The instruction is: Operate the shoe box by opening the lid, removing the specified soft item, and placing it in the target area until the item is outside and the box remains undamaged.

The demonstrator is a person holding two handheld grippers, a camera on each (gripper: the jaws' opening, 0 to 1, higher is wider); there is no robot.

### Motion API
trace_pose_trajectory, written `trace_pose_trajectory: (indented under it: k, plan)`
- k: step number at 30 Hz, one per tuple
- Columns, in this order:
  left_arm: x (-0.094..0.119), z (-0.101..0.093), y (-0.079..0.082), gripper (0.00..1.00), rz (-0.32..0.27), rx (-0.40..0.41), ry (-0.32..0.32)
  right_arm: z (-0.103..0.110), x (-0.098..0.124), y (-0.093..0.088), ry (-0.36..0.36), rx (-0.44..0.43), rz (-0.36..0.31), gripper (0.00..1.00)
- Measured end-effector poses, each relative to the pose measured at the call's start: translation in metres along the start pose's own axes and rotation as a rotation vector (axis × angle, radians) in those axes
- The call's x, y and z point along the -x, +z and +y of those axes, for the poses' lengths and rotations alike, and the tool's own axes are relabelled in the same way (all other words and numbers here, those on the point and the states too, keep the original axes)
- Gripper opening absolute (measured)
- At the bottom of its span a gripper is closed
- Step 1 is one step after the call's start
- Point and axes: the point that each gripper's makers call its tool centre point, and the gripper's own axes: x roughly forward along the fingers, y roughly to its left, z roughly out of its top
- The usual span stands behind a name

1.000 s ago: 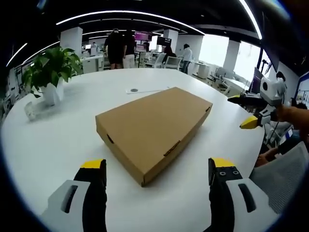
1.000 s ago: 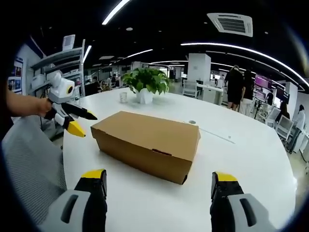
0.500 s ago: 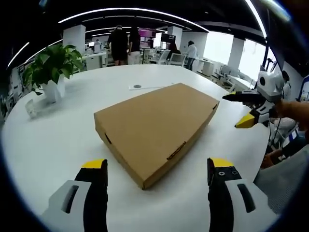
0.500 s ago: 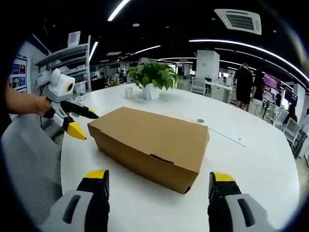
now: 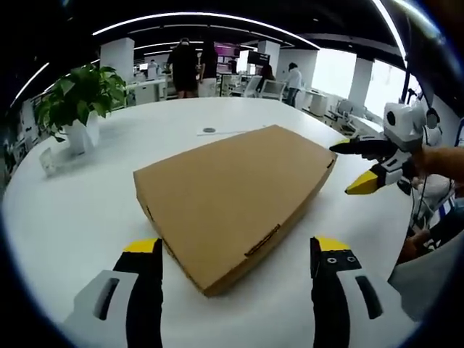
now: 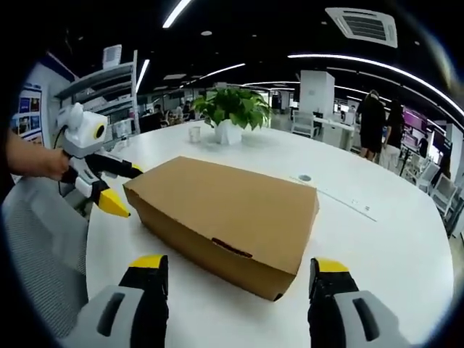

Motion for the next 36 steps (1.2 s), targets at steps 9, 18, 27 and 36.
trace_pose_trajectory:
  k: [9,18,27,36]
  plan:
    - [-0.006,0.006,0.000,0.85,-0.011,-0.003,0.038,-0.009,-0.013,0.002,0.000,0.004,0.012,0.71]
    - [-0.010,0.011,0.001,0.82,-0.026,0.001,0.075,-0.013,-0.020,0.004,-0.010,0.014,0.015,0.65]
    - [-0.013,0.011,0.003,0.82,-0.049,0.040,0.105,-0.013,-0.024,0.002,-0.007,0.010,0.025,0.66]
    - [-0.014,0.011,0.003,0.82,-0.046,0.041,0.109,-0.012,-0.025,0.000,-0.010,-0.011,0.028,0.65]
